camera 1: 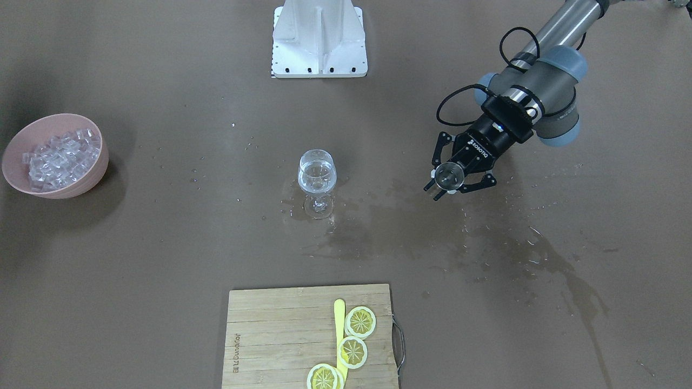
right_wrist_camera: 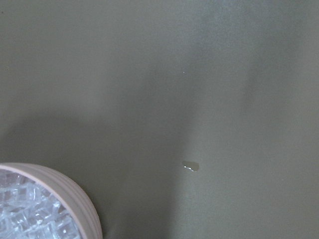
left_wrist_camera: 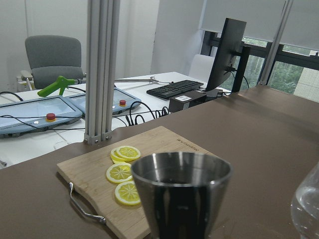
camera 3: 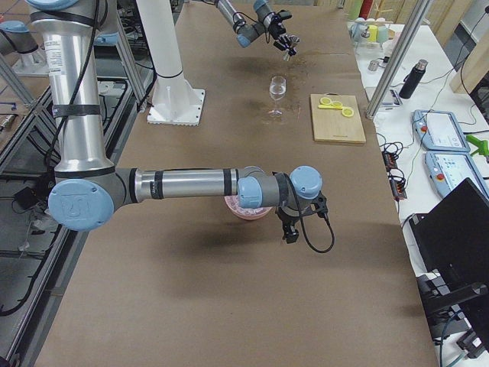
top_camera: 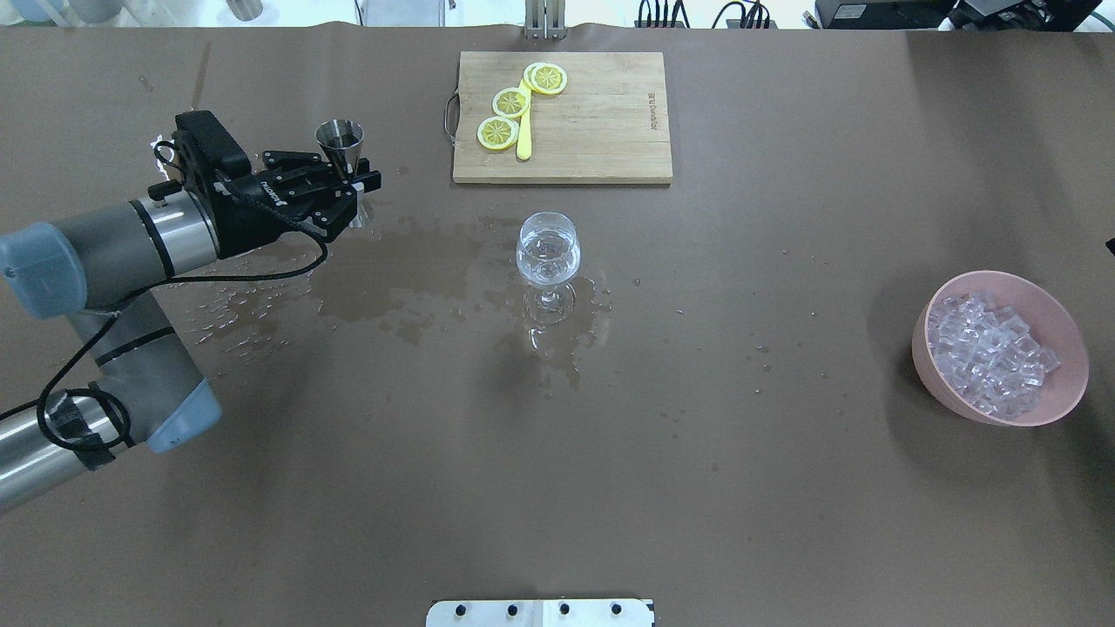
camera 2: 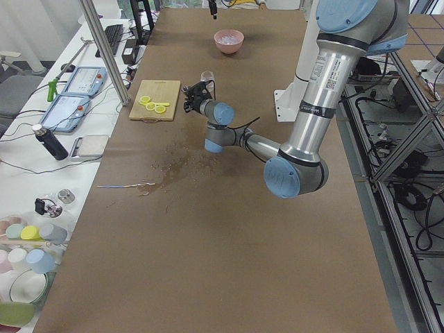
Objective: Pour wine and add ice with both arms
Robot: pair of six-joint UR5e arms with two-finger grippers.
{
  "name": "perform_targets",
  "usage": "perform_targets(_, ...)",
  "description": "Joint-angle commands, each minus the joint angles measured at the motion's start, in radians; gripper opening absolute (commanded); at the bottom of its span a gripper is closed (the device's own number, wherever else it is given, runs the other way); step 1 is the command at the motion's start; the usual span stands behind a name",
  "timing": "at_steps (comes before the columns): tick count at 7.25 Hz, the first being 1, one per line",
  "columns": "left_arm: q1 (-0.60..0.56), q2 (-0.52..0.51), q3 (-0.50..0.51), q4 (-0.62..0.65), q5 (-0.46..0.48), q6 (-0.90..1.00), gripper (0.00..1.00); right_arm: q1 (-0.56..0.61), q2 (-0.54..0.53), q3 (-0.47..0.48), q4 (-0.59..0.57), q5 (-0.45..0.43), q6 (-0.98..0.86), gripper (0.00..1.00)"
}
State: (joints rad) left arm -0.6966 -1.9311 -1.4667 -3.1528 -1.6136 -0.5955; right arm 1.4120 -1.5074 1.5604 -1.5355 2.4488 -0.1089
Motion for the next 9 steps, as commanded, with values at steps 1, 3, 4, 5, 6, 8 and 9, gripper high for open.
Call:
perform_targets(1,0.041,-0.047,-0.007,0.002,0.041,0.075,0.00,0.004,-0.004,0.003,0.000,0.010,0.000,1.00)
perform_targets(3,0.116,-0.095,-0.014,0.035,0.200,0.230,0.00,0.004,-0.005,0.001,0.000,0.022,0.000,1.00)
perform_targets(4,0.164,-0.133,-0.027,0.098,0.283,0.291,0.00,0.004,-0.005,0.001,-0.002,0.022,0.002,1.00)
perform_targets(5,0.204,-0.134,-0.041,0.117,0.352,0.322,0.00,0.004,-0.010,-0.002,-0.002,0.022,0.000,1.00)
perform_targets(6,0.212,-0.126,-0.040,0.117,0.406,0.368,0.00,0.007,-0.011,0.000,-0.002,0.022,0.002,1.00)
perform_targets(8,0.213,-0.134,-0.034,0.122,0.420,0.495,0.00,0.007,-0.013,-0.002,-0.002,0.041,0.000,1.00)
perform_targets(9,0.216,-0.143,-0.040,0.158,0.420,0.516,0.00,0.008,-0.013,-0.003,-0.002,0.041,0.000,1.00)
